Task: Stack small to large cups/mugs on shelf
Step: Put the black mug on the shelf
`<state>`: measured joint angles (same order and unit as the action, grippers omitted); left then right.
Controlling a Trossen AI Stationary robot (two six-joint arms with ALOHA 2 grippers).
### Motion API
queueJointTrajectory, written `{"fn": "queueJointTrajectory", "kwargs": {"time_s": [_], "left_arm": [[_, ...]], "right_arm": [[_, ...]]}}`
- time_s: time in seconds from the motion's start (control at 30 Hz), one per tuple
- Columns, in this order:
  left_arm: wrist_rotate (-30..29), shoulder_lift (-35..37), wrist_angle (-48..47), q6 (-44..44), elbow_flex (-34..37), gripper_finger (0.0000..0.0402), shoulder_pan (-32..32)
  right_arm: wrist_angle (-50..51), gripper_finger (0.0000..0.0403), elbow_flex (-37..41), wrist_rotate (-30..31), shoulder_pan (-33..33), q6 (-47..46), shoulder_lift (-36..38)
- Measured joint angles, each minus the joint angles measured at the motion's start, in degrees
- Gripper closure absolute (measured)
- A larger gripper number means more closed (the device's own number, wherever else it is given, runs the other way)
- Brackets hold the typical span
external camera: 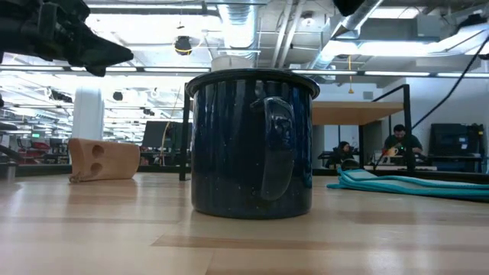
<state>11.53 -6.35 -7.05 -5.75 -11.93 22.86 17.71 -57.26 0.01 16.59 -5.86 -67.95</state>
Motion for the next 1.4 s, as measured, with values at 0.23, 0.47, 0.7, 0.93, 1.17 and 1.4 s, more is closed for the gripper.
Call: {"fn": "queueJointTrajectory", "kwargs": {"time_s": [0.23, 0.47, 0.7, 0.93, 1.17, 1.4], "left_arm": [[0.04, 0.00, -0.02, 0.47, 0.00, 0.0333, 0.00], [0.07, 0.00, -0.11, 0.39, -0.02, 0.0333, -0.01], [0.07, 0.00, -0.72, 0.32, -0.02, 0.0333, 0.01], [-0.22, 0.00, -1.45, 0.21, -0.02, 0.0333, 0.00], [-0.24, 0.00, -1.94, 0.19, -0.03, 0.0333, 0.01], [-0.28, 0.00, -2.81, 0.15, -0.04, 0.0333, -0.01]], "right_arm": [[-0.75, 0.0377, -1.03, 0.08, -1.86, -6.46, -6.22], [-6.34, 0.0377, -1.14, -0.19, -2.90, -13.14, -10.93], [-7.13, 0.0375, -1.12, -0.52, -3.34, -13.03, -11.99], [-9.31, 0.0346, -1.09, -0.52, -3.29, -6.05, -11.07], [-11.11, 0.0337, -1.09, -0.51, -3.74, -6.07, -10.27], [-10.82, 0.0337, -1.07, -0.39, -4.36, -6.11, -10.35]]}}
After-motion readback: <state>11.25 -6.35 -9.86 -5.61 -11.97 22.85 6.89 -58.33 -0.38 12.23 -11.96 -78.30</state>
